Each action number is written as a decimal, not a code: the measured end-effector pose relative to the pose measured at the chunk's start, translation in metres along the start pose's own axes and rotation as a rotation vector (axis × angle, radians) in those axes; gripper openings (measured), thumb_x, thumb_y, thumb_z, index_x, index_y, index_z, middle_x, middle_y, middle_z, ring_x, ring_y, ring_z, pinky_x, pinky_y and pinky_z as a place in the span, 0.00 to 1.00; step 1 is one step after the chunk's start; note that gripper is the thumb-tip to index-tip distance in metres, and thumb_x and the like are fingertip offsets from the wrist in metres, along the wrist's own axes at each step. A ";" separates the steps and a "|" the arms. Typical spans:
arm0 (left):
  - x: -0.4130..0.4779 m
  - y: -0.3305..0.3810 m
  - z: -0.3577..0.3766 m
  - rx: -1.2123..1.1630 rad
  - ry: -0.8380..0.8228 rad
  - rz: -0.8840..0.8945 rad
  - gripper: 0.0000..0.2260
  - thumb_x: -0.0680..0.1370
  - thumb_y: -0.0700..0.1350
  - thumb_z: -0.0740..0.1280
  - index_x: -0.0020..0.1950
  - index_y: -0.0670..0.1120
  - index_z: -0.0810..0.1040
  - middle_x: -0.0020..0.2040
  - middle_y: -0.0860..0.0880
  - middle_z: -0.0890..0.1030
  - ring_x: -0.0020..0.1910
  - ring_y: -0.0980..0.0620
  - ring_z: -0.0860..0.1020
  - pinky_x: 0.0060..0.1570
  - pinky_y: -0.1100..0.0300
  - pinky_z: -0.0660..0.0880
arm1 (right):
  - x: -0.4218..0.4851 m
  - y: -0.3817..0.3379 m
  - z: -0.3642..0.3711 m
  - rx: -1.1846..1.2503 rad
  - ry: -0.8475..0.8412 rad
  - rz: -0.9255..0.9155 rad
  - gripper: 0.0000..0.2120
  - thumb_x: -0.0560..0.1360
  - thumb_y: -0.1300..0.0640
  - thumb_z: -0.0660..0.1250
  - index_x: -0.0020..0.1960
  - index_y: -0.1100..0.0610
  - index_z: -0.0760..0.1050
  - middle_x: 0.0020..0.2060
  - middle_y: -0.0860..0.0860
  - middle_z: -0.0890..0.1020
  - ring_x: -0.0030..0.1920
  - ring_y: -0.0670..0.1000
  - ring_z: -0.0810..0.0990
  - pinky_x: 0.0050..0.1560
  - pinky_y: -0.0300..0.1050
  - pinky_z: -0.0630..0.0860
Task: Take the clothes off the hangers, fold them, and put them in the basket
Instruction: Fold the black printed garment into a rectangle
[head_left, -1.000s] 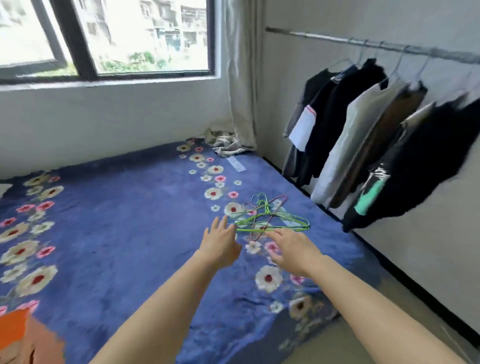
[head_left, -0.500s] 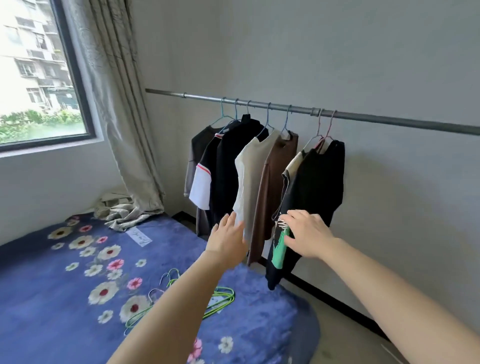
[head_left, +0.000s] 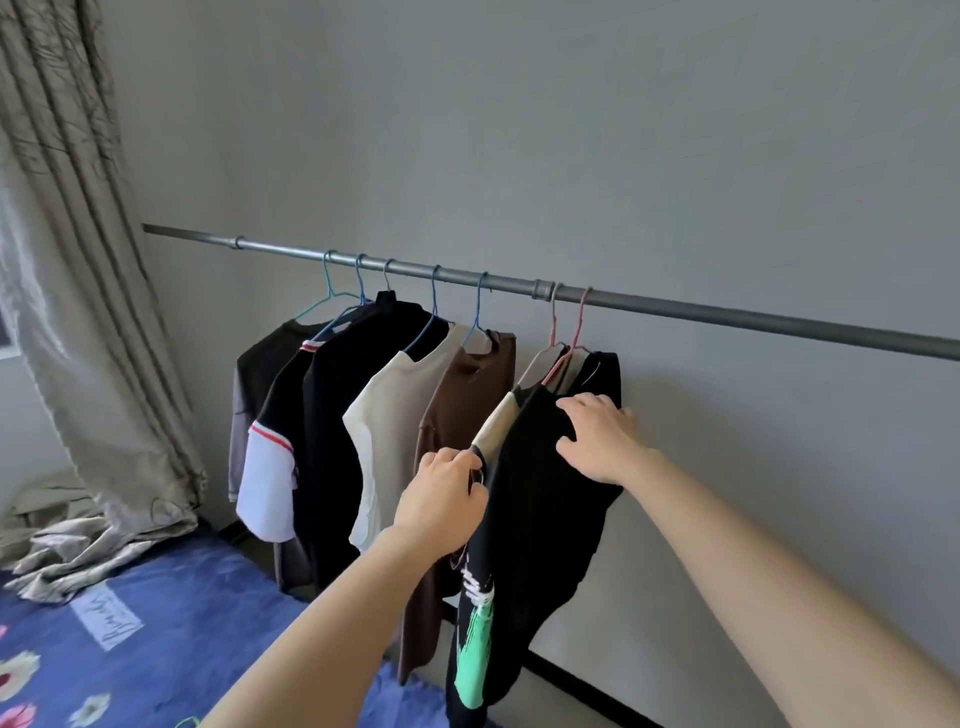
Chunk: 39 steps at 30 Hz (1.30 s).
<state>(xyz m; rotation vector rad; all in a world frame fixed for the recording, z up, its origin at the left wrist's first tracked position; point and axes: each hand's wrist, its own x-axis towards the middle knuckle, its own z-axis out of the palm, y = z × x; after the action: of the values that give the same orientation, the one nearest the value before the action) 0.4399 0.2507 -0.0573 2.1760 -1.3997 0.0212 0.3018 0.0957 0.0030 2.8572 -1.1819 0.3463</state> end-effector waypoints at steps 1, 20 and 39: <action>0.012 0.003 0.005 0.003 0.013 -0.002 0.16 0.81 0.45 0.58 0.68 0.50 0.72 0.67 0.52 0.72 0.68 0.50 0.65 0.60 0.55 0.71 | 0.016 0.009 0.001 0.014 0.023 0.007 0.27 0.79 0.52 0.60 0.77 0.52 0.60 0.74 0.52 0.65 0.74 0.55 0.61 0.71 0.57 0.60; 0.203 0.084 0.076 -0.089 0.113 -0.275 0.10 0.84 0.51 0.56 0.51 0.49 0.75 0.40 0.51 0.79 0.34 0.52 0.78 0.35 0.55 0.76 | 0.207 0.140 -0.029 -0.291 0.519 -0.324 0.22 0.77 0.55 0.60 0.69 0.58 0.64 0.57 0.58 0.74 0.53 0.59 0.75 0.56 0.53 0.71; 0.101 0.083 -0.002 -0.211 0.176 -0.230 0.08 0.82 0.49 0.62 0.46 0.54 0.80 0.39 0.50 0.82 0.40 0.52 0.80 0.44 0.57 0.77 | 0.178 0.086 -0.007 0.667 0.252 -0.716 0.21 0.78 0.48 0.54 0.32 0.57 0.72 0.24 0.50 0.71 0.27 0.48 0.70 0.31 0.44 0.67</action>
<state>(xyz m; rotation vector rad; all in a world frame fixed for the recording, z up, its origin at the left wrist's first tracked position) 0.4162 0.1417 0.0106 2.0896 -1.0030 -0.0185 0.3621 -0.0883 0.0436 3.3362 0.0722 1.1700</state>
